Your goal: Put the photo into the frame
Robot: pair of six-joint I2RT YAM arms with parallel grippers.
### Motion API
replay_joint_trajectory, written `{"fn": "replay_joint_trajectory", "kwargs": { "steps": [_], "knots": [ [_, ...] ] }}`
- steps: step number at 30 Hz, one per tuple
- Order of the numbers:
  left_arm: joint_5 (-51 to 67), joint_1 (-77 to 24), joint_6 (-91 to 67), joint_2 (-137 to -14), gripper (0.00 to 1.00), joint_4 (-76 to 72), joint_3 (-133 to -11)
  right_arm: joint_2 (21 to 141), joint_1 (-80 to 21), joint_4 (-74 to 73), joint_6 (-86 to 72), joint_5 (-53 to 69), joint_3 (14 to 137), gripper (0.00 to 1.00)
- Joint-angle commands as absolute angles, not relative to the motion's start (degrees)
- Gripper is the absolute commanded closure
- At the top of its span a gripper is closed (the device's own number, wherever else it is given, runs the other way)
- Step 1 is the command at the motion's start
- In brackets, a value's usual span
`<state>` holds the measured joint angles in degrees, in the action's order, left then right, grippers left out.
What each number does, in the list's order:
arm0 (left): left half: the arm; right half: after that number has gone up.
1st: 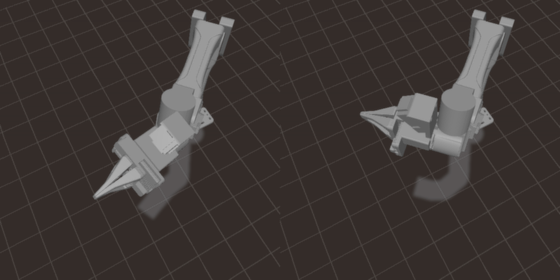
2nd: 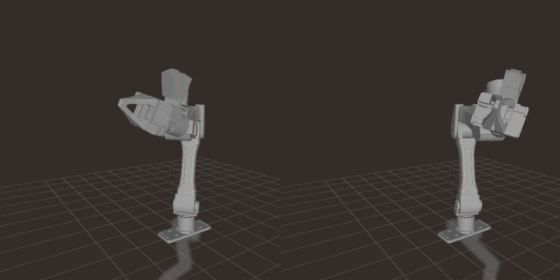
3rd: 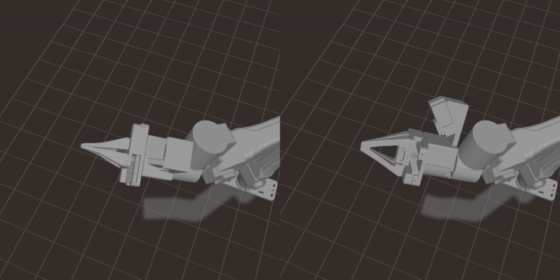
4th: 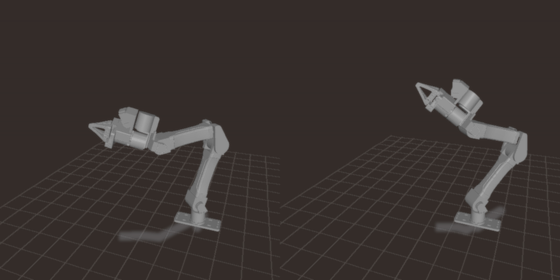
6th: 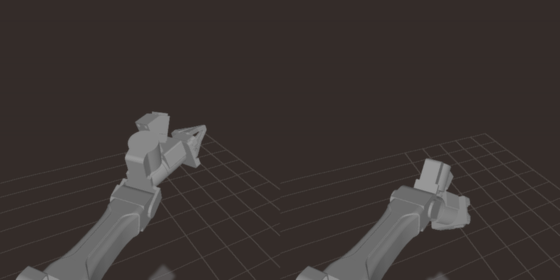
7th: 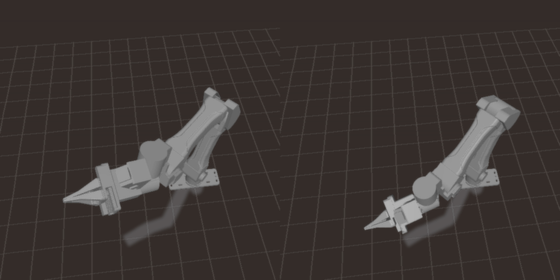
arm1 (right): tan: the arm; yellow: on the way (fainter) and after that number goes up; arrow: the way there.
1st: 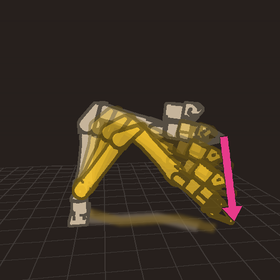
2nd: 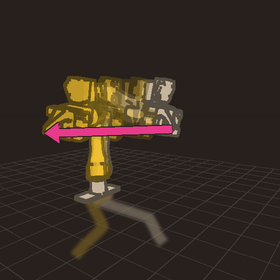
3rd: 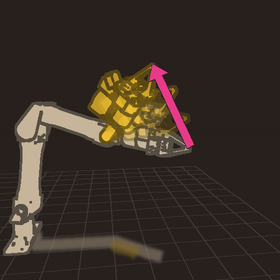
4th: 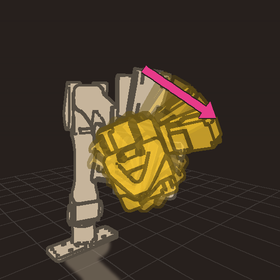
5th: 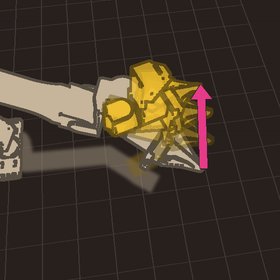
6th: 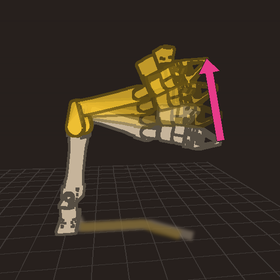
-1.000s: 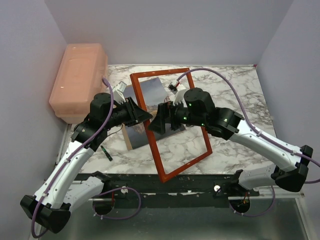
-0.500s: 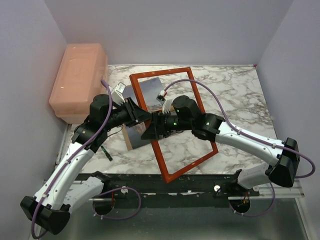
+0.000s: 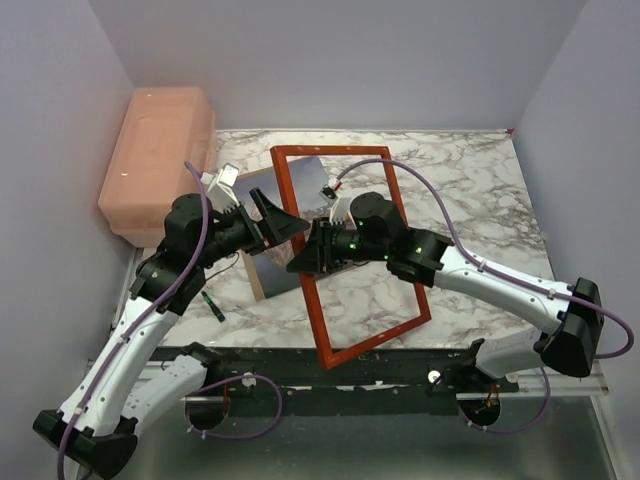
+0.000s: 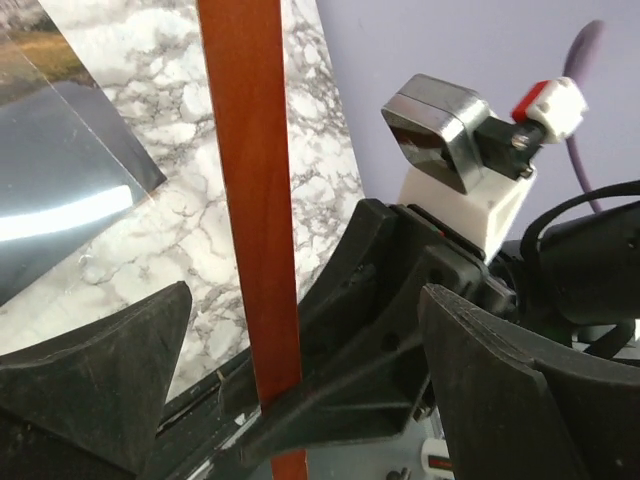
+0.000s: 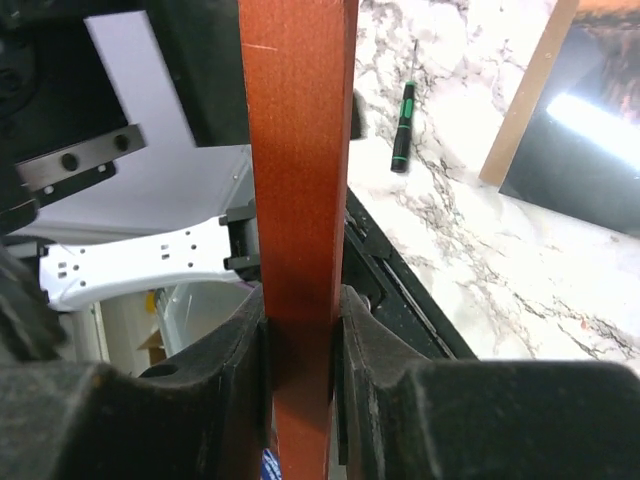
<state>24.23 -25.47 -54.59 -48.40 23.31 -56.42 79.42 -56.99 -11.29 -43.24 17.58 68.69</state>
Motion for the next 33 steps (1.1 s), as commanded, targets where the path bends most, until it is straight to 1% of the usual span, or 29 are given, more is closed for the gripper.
{"fn": "replay_joint_trajectory", "kwargs": {
  "steps": [1, 6, 11, 17, 20, 23, 28, 33],
  "knots": [
    [17.73, -25.75, -52.08, -43.61, 0.01, 27.87, -60.64, 75.68, -55.82, -10.44, -44.79, 9.94, 68.86, 0.99],
    [18.62, -25.75, -52.11, -42.86, 0.01, 28.04, -61.86, 73.19, -52.83, -11.73, -47.08, 4.0, 70.53, 0.99],
    [25.58, -25.82, -52.23, -46.13, 0.05, 26.23, -62.7, 72.36, -50.66, -12.2, -47.65, 0.63, 74.66, 0.99],
    [31.57, -27.35, -49.9, -49.96, 0.11, 25.32, -63.72, 74.01, -48.36, -13.16, -47.93, 0.41, 80.36, 0.99],
    [33.86, -28.87, -48.78, -52.14, 0.11, 25.7, -64.42, 74.78, -47.58, -13.18, -48.3, 0.8, 82.26, 0.99],
    [35.75, -30.32, -47.57, -54.1, 0.16, 25.77, -65.48, 75.88, -47.03, -13.18, -48.78, 1.39, 83.42, 0.99],
    [38.33, -32.73, -46.4, -56.05, 0.26, 24.79, -66.55, 76.98, -46.35, -13.18, -49.62, 2.0, 83.7, 0.99],
    [38.57, -33.47, -46.32, -56.95, 0.42, 24.28, -66.31, 77.12, -45.73, -12.4, -50.55, 2.37, 83.17, 0.99]
  ]
}}
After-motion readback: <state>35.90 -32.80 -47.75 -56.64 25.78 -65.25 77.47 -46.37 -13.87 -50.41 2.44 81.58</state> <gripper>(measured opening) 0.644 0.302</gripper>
